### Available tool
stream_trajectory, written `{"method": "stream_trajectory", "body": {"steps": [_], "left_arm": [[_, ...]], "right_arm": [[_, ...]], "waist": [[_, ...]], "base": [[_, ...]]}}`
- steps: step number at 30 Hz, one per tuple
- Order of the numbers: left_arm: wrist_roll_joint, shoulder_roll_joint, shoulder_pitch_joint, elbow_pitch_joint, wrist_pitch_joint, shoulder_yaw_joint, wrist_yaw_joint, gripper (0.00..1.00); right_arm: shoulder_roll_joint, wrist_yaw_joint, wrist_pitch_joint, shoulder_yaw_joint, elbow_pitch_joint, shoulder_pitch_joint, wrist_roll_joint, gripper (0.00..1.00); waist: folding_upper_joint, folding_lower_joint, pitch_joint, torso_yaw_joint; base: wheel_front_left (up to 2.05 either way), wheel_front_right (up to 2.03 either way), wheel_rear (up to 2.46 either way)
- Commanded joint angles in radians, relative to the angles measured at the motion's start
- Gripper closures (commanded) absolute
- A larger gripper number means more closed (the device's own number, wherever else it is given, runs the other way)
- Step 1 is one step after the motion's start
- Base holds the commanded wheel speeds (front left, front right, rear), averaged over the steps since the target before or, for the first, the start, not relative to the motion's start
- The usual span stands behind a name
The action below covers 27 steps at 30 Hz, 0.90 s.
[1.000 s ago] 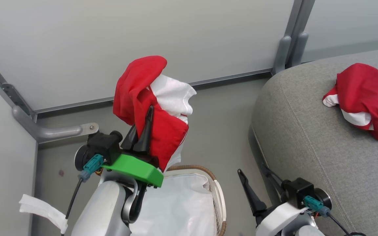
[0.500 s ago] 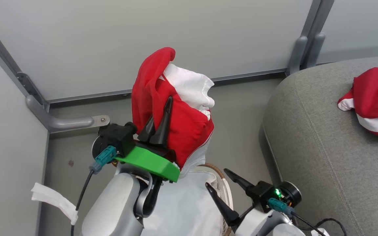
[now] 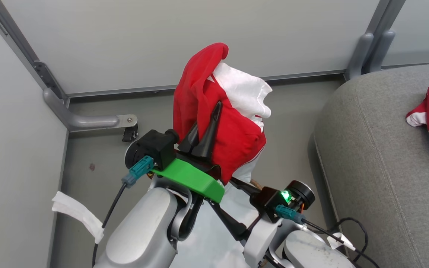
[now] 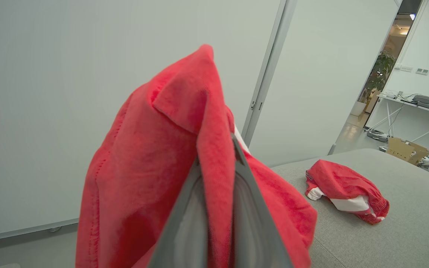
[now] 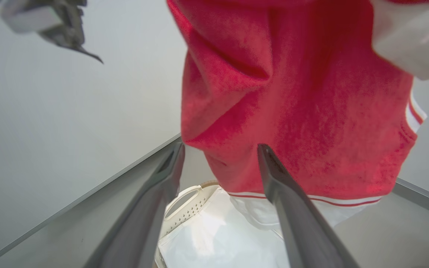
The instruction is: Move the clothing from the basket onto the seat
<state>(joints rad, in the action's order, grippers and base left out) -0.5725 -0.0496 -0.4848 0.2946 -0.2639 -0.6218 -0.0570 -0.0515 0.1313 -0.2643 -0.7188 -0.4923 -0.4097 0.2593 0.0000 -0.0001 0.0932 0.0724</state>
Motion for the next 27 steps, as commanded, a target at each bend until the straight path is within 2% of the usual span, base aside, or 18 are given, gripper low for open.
{"method": "stream_trajectory", "body": {"steps": [1, 9, 10, 12, 13, 27], "left_arm": [[-0.013, -0.002, -0.021, -0.004, -0.001, -0.006, 0.007, 1.00], [-0.036, -0.002, -0.042, -0.009, -0.001, -0.051, 0.014, 1.00], [-0.042, -0.002, -0.044, -0.011, -0.001, -0.057, 0.014, 1.00], [-0.053, -0.002, -0.048, -0.013, -0.001, -0.070, 0.016, 1.00], [-0.057, -0.002, -0.048, -0.014, -0.001, -0.075, 0.018, 1.00], [-0.050, -0.002, -0.037, 0.006, -0.001, -0.048, 0.021, 1.00]], "right_arm": [[-0.001, -0.001, 0.000, -0.009, -0.004, -0.016, 0.007, 0.00], [-0.001, -0.001, 0.000, -0.005, -0.059, -0.070, 0.013, 0.00], [-0.001, -0.001, 0.000, -0.002, -0.064, -0.077, 0.018, 0.16], [-0.002, -0.001, 0.000, 0.002, -0.078, -0.088, 0.029, 0.92], [-0.002, -0.001, 0.000, 0.001, -0.083, -0.092, 0.034, 1.00], [-0.003, -0.001, 0.000, 0.029, -0.188, -0.051, 0.056, 1.00]], "waist": [[0.0000, 0.0001, 0.008, 0.008], [0.0000, 0.0001, 0.019, 0.028], [0.0000, 0.0001, 0.020, 0.031], [0.0000, 0.0001, 0.019, 0.037], [0.0000, 0.0001, 0.019, 0.040], [0.0000, 0.0001, 0.014, 0.033]], "base": [[0.00, 0.00, 0.00], [0.00, 0.00, 0.00], [0.00, 0.00, 0.00], [0.00, 0.00, 0.00], [0.00, 0.00, 0.00], [0.00, 0.00, 0.00]]}}
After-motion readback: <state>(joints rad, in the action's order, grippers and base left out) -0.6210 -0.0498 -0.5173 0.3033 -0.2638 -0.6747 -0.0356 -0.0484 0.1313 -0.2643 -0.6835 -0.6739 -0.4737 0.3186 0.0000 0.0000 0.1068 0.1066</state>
